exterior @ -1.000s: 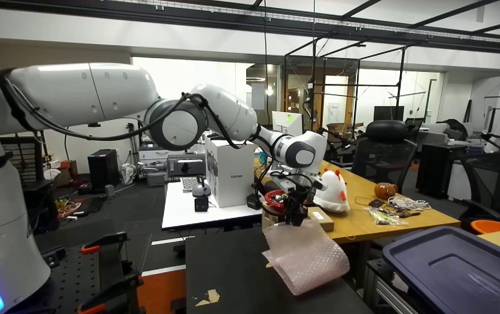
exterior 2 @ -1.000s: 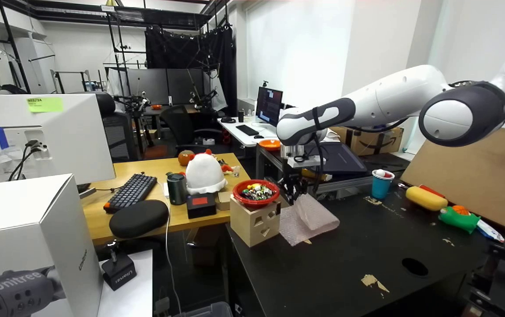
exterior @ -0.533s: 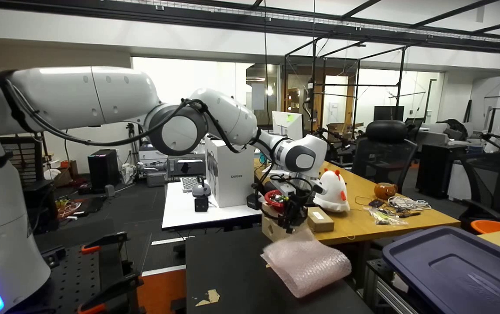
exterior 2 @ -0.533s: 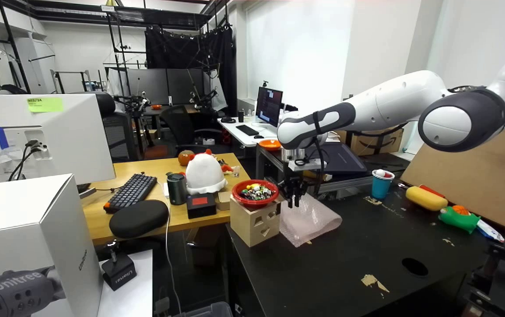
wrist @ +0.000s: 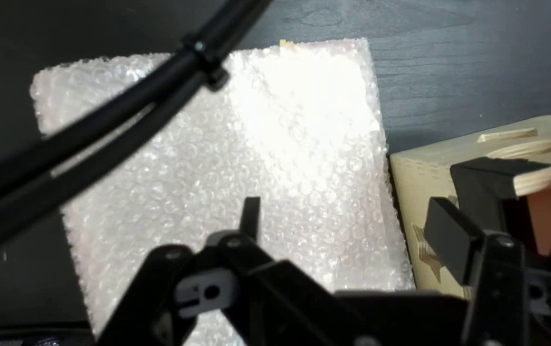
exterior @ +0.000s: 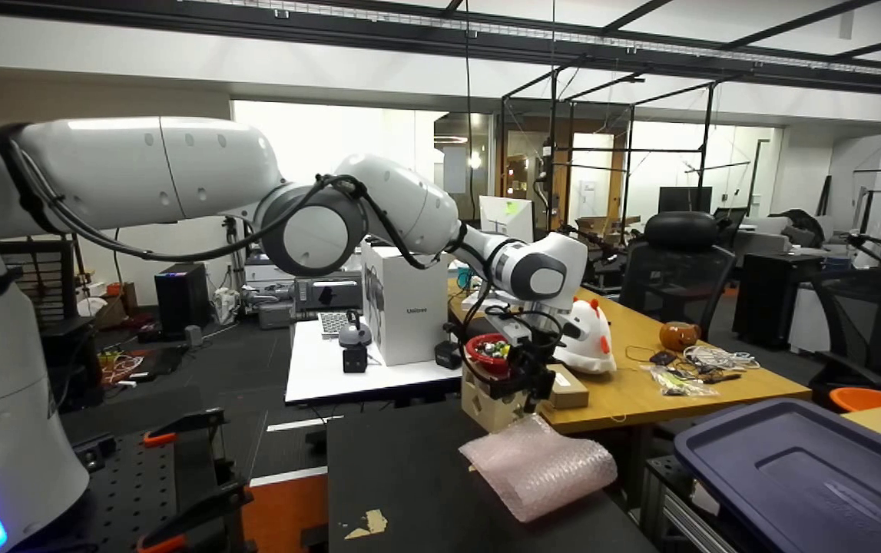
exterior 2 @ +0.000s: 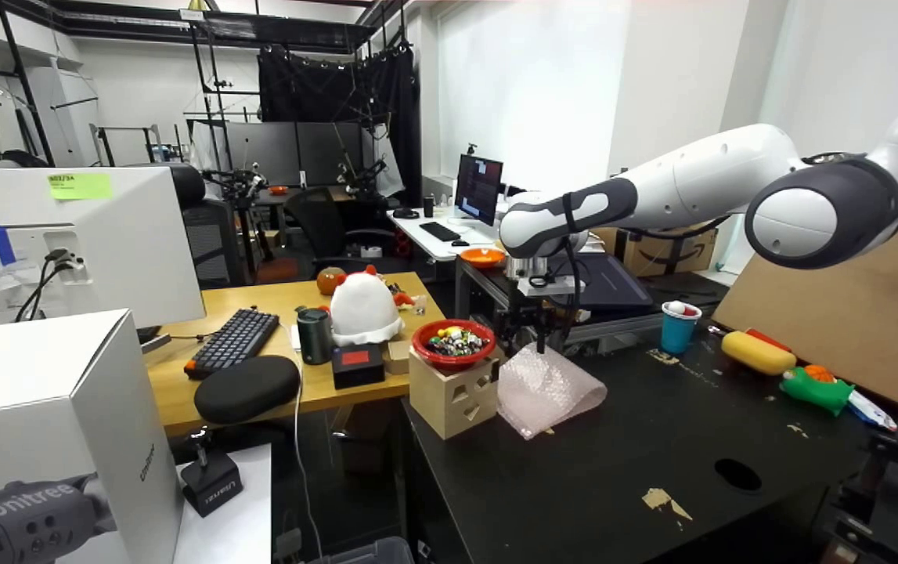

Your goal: Fold the plastic sheet in half on the table.

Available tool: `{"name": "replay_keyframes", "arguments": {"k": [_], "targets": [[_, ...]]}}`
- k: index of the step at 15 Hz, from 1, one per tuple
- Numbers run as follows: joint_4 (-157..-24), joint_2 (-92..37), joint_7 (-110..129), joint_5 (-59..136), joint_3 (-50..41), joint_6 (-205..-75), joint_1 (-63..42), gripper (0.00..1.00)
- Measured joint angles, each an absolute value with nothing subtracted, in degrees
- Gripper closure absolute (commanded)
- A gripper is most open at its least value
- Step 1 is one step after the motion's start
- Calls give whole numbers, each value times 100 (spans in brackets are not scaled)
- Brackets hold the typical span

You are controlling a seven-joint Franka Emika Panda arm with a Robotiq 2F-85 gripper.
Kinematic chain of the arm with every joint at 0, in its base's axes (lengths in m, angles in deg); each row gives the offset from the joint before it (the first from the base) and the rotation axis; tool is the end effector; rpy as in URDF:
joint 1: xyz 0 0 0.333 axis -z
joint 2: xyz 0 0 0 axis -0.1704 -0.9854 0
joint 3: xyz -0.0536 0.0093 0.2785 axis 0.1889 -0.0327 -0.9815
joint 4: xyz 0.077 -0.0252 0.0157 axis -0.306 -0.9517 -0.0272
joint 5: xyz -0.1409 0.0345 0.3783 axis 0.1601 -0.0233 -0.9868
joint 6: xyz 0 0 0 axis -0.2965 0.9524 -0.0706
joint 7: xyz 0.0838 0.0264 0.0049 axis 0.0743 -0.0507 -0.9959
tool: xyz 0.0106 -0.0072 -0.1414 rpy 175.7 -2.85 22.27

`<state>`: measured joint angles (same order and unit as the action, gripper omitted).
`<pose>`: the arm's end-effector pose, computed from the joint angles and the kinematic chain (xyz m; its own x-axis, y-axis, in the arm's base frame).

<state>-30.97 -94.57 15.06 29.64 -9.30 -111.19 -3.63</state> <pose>0.7429 -0.0611 0.0270 0.9328 -0.3019 -0.1968 -0.3219 -0.9436 -0.0779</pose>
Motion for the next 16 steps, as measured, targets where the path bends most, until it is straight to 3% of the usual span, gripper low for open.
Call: {"name": "replay_keyframes", "arguments": {"k": [6,16], "targets": [[-3069,-9475,1135,3034,-863,-11654,-24,0],[-3261,-9618,-1395,3897,-604,-11657,561,0]]}}
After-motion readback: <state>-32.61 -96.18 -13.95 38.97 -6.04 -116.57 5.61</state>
